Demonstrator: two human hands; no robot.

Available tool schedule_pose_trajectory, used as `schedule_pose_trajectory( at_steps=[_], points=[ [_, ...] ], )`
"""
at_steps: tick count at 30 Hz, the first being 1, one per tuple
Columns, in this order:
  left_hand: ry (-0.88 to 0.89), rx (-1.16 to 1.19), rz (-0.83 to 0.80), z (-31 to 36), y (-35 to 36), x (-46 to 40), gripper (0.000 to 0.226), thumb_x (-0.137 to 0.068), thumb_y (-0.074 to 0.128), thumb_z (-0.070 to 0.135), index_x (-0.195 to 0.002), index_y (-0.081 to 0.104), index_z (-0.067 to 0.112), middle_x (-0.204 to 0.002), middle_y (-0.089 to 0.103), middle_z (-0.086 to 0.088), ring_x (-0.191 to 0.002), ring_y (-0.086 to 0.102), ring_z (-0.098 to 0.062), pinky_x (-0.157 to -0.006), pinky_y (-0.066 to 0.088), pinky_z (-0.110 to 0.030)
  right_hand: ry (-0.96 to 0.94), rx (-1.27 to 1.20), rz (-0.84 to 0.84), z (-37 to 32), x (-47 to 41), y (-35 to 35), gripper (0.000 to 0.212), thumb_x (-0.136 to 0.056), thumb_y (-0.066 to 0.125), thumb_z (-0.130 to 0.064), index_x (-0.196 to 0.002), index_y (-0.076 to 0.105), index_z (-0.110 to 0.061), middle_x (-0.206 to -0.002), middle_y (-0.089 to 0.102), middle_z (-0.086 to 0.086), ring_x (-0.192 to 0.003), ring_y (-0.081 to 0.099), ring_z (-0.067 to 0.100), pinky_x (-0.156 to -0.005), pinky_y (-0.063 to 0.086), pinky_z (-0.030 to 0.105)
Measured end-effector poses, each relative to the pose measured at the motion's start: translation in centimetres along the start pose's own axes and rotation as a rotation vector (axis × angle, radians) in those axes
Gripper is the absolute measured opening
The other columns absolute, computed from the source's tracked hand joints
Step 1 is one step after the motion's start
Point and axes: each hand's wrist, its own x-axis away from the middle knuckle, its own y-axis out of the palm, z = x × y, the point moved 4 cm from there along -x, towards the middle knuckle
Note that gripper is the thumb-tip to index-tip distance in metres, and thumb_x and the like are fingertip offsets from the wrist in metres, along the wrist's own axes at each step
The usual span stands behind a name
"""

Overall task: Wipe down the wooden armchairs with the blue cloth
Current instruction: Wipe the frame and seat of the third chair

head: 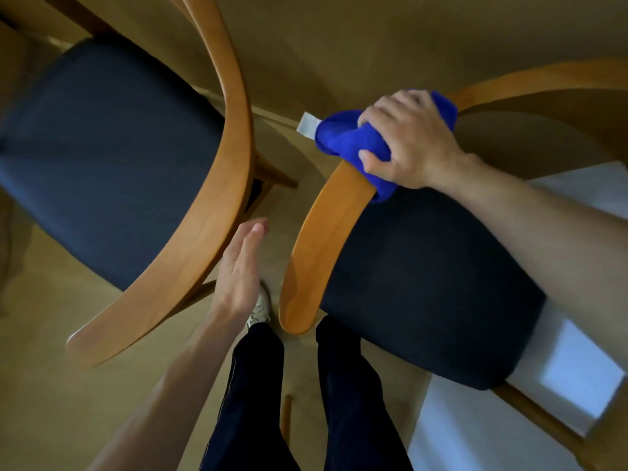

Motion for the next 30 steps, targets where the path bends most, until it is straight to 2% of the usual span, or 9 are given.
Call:
schedule_pose_trajectory(
  at_steps=[3, 7, 11, 14, 18, 20, 23, 27, 30],
  points=[
    [0.101, -0.021, 0.012, 1.8, 1.3, -0.6, 0.055, -0.091, 0.03, 0.064, -0.133, 0.051, 0.034, -0.133, 0.053, 0.018, -0.126, 0.045, 0.001, -0.104, 0.034, -0.027, 0.059, 0.033, -0.019, -2.2, 0.3, -0.1, 0.05, -0.08, 0.045, -0.054, -0.11, 0.059, -0.017, -0.111, 0.063, 0.003, -0.108, 0.053, 0.029, -0.106, 0.032, 0.051],
    [0.16, 0.073, 0.024, 3.9, 1.9, -2.1, 0.042, -0.099, 0.033, 0.05, -0.125, 0.058, 0.029, -0.11, 0.064, 0.025, -0.105, 0.056, 0.011, -0.083, 0.043, -0.006, -0.276, -0.049, -0.121, -11.2, 3.2, 2.2, 0.055, -0.077, 0.046, -0.057, -0.114, 0.063, -0.021, -0.114, 0.065, 0.001, -0.113, 0.054, 0.027, -0.113, 0.022, 0.053],
    [0.14, -0.009, 0.089, 4.7, 1.8, -3.9, 0.046, -0.092, 0.035, 0.051, -0.122, 0.061, 0.028, -0.12, 0.063, 0.013, -0.116, 0.054, 0.001, -0.105, 0.04, -0.031, -0.439, -0.111, -0.132, -14.8, 5.6, 3.9, 0.055, -0.08, 0.047, -0.054, -0.116, 0.065, -0.017, -0.111, 0.066, 0.006, -0.113, 0.054, 0.029, -0.115, 0.019, 0.052],
    [0.167, -0.056, 0.068, 5.4, 2.5, -4.7, 0.047, -0.093, 0.034, 0.051, -0.126, 0.059, 0.028, -0.122, 0.062, 0.013, -0.118, 0.053, 0.001, -0.107, 0.039, -0.032, -0.486, -0.145, -0.06, -12.7, 4.4, 3.7, 0.057, -0.082, 0.047, -0.059, -0.116, 0.065, -0.016, -0.109, 0.067, 0.003, -0.108, 0.055, 0.027, -0.113, 0.024, 0.049],
    [0.231, -0.095, -0.059, 7.3, 5.0, -5.4, 0.045, -0.102, 0.03, 0.051, -0.134, 0.051, 0.028, -0.111, 0.063, 0.019, -0.107, 0.056, 0.007, -0.09, 0.044, -0.016, -0.314, -0.11, 0.062, -5.9, 1.4, 2.2, 0.054, -0.081, 0.047, -0.063, -0.11, 0.061, -0.021, -0.108, 0.065, -0.002, -0.107, 0.056, 0.024, -0.108, 0.03, 0.046],
    [0.294, -0.179, -0.093, 9.1, 7.1, -5.9, 0.04, -0.104, 0.029, 0.045, -0.133, 0.05, 0.027, -0.112, 0.061, 0.015, -0.108, 0.056, 0.001, -0.091, 0.041, -0.02, -0.189, -0.043, 0.088, -1.0, 0.4, 1.0, 0.052, -0.082, 0.045, -0.063, -0.109, 0.059, -0.021, -0.107, 0.064, -0.001, -0.103, 0.056, 0.025, -0.1, 0.036, 0.046],
    [0.329, -0.339, -0.115, 11.8, 10.7, -7.1, 0.035, -0.102, 0.039, 0.046, -0.135, 0.044, 0.037, -0.111, 0.049, 0.03, -0.114, 0.046, -0.002, -0.1, 0.035, -0.031, 0.026, 0.037, 0.097, 6.8, 0.5, -0.7, 0.052, -0.088, 0.037, -0.064, -0.103, 0.056, -0.018, -0.098, 0.063, 0.003, -0.093, 0.056, 0.029, -0.085, 0.039, 0.043],
    [0.483, -0.802, -0.162, 14.5, 16.1, -8.3, 0.086, -0.082, 0.064, 0.056, -0.15, 0.023, 0.024, -0.146, 0.037, 0.005, -0.135, 0.033, -0.02, -0.109, 0.029, -0.044, 0.191, 0.186, 0.124, 13.0, 2.8, -2.3, 0.061, -0.094, 0.024, -0.066, -0.096, 0.053, -0.013, -0.087, 0.062, 0.008, -0.081, 0.056, 0.031, -0.078, 0.039, 0.043],
    [0.483, -1.04, -0.076, 14.3, 18.2, -9.3, 0.105, -0.073, 0.075, 0.052, -0.151, 0.014, 0.018, -0.146, 0.037, -0.002, -0.135, 0.036, -0.024, -0.11, 0.03, -0.045, 0.221, 0.222, 0.132, 13.2, 3.1, -2.1, 0.061, -0.095, 0.026, -0.064, -0.097, 0.054, -0.011, -0.089, 0.063, 0.009, -0.084, 0.056, 0.032, -0.079, 0.038, 0.044]
  ],
)
